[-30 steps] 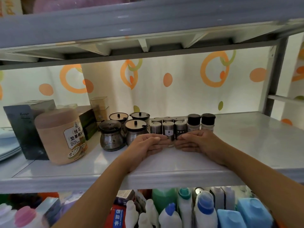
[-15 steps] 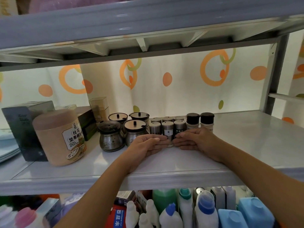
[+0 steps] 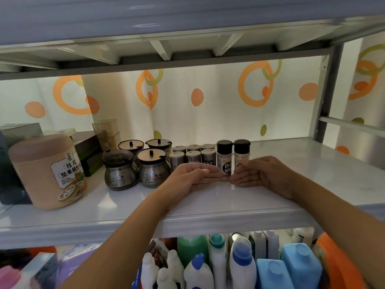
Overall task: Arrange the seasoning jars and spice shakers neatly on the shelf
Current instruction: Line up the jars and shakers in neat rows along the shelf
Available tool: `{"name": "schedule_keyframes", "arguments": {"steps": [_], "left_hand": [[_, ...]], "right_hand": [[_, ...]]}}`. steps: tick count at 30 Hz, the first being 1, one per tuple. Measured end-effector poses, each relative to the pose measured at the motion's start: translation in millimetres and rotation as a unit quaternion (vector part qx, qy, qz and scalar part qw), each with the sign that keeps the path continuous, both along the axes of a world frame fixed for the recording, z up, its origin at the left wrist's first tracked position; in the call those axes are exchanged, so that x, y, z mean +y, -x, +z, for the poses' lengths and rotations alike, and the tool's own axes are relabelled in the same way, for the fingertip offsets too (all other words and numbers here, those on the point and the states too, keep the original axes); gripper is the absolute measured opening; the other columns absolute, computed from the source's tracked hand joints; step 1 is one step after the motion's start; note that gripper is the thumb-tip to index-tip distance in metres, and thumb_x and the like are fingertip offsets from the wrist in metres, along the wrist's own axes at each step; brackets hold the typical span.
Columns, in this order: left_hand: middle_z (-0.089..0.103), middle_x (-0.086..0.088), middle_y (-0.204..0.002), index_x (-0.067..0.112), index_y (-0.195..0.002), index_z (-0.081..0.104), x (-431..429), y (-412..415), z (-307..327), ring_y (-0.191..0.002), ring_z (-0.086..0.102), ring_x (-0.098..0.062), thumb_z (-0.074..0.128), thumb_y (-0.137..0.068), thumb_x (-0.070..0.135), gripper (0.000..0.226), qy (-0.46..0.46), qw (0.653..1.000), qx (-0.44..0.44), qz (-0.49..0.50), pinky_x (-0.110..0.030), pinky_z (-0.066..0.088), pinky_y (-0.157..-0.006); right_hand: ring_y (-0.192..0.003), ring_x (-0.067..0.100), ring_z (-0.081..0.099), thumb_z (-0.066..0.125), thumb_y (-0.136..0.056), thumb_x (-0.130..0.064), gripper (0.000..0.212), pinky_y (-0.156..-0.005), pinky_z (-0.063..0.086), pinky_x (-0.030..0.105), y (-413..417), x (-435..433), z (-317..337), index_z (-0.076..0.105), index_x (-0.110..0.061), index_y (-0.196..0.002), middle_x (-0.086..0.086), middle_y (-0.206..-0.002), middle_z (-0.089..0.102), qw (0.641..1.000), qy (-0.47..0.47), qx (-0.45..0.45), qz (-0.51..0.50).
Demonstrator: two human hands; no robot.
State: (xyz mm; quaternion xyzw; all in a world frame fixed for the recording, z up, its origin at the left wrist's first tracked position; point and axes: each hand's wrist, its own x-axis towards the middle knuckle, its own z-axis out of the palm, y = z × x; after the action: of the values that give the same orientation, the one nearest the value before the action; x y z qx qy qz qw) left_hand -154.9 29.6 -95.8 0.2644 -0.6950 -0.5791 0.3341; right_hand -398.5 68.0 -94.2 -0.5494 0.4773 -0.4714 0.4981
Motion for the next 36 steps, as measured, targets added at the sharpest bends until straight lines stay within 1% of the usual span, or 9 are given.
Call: {"name": "schedule_keyframes", "arguments": {"steps": [3, 6, 14, 17, 20, 24, 27, 32, 36], "left_hand": [[0.071, -0.009, -0.117, 0.005, -0.119, 0.064, -6, 0, -7, -0.115, 0.065, -0.019, 0.040, -0.101, 0.005, 0.030, -0.010, 1.000, 0.007, 0.006, -0.033, 0.046, -0.104], [0.071, -0.011, -0.115, 0.003, -0.117, 0.064, -9, 1, -10, -0.114, 0.065, -0.020, 0.042, -0.099, 0.002, 0.029, -0.014, 1.000, 0.014, 0.016, -0.031, 0.047, -0.103], [0.070, -0.011, -0.117, 0.003, -0.118, 0.063, -13, 3, -13, -0.115, 0.064, -0.019, 0.045, -0.096, -0.002, 0.029, -0.034, 0.999, 0.028, 0.031, -0.030, 0.046, -0.104], [0.071, -0.010, -0.116, 0.003, -0.117, 0.064, -13, 4, -13, -0.113, 0.065, -0.018, 0.046, -0.095, -0.002, 0.029, -0.036, 0.998, 0.029, 0.032, -0.025, 0.049, -0.099], [0.071, -0.011, -0.115, 0.003, -0.116, 0.065, -12, 5, -12, -0.112, 0.066, -0.018, 0.045, -0.095, -0.003, 0.029, -0.033, 0.998, 0.031, 0.035, -0.022, 0.051, -0.095], [0.072, -0.010, -0.114, 0.005, -0.115, 0.065, -13, 2, -12, -0.112, 0.066, -0.018, 0.043, -0.095, -0.003, 0.031, -0.032, 0.998, 0.037, 0.029, -0.022, 0.051, -0.094], [0.072, -0.011, -0.114, 0.004, -0.116, 0.064, -13, 2, -12, -0.112, 0.066, -0.019, 0.042, -0.096, -0.003, 0.031, -0.029, 0.999, 0.033, 0.027, -0.023, 0.051, -0.093], [0.071, -0.015, -0.114, 0.002, -0.118, 0.064, -7, -13, -3, -0.111, 0.066, -0.024, 0.040, -0.099, 0.003, 0.030, -0.034, 0.998, 0.042, 0.026, -0.033, 0.051, -0.098], [0.071, -0.016, -0.113, -0.001, -0.118, 0.063, -8, -46, 7, -0.109, 0.067, -0.024, 0.038, -0.101, 0.005, 0.031, -0.018, 0.999, -0.004, 0.038, -0.032, 0.052, -0.097]], "right_hand": [[-0.105, 0.036, 0.069, 0.057, -0.093, -0.021, 0.032, -0.097, 0.054, 0.042, 2, -3, -5, 0.069, 0.005, -0.107, 0.024, -0.105, 0.073, 1.000, 0.014, -0.007, 0.001], [-0.106, 0.031, 0.070, 0.057, -0.096, -0.019, 0.030, -0.095, 0.055, 0.036, 2, -5, -7, 0.068, 0.004, -0.111, 0.021, -0.107, 0.073, 1.000, 0.023, -0.012, -0.001], [-0.100, 0.025, 0.072, 0.055, -0.097, -0.012, 0.022, -0.089, 0.058, 0.029, -2, -6, -9, 0.071, 0.001, -0.106, 0.018, -0.104, 0.075, 0.999, 0.038, -0.014, -0.003], [-0.100, 0.027, 0.072, 0.055, -0.097, -0.014, 0.023, -0.090, 0.057, 0.031, -4, -8, -9, 0.071, 0.000, -0.106, 0.018, -0.103, 0.075, 0.999, 0.041, 0.000, 0.000], [-0.100, 0.032, 0.071, 0.054, -0.098, -0.019, 0.027, -0.092, 0.056, 0.037, -4, -10, -6, 0.071, 0.002, -0.103, 0.021, -0.103, 0.074, 0.999, 0.033, 0.012, 0.010], [-0.091, 0.036, 0.072, 0.054, -0.097, -0.027, 0.037, -0.082, 0.059, 0.038, -1, -9, -1, 0.070, 0.006, -0.094, 0.030, -0.100, 0.072, 1.000, 0.013, -0.011, 0.014], [-0.093, 0.034, 0.072, 0.060, -0.087, -0.033, 0.040, -0.081, 0.061, 0.036, -7, -7, 2, 0.072, 0.005, -0.096, 0.028, -0.102, 0.072, 0.999, 0.000, -0.017, 0.034], [-0.103, 0.035, 0.070, 0.054, -0.096, -0.022, 0.035, -0.088, 0.058, 0.035, -40, -10, 5, 0.067, 0.007, -0.110, 0.025, -0.109, 0.071, 0.994, -0.007, 0.022, 0.105], [-0.108, 0.032, 0.069, 0.054, -0.098, -0.020, 0.030, -0.095, 0.055, 0.039, -62, -16, 9, 0.068, 0.001, -0.113, 0.021, -0.111, 0.072, 0.994, -0.006, 0.031, 0.108]]}}
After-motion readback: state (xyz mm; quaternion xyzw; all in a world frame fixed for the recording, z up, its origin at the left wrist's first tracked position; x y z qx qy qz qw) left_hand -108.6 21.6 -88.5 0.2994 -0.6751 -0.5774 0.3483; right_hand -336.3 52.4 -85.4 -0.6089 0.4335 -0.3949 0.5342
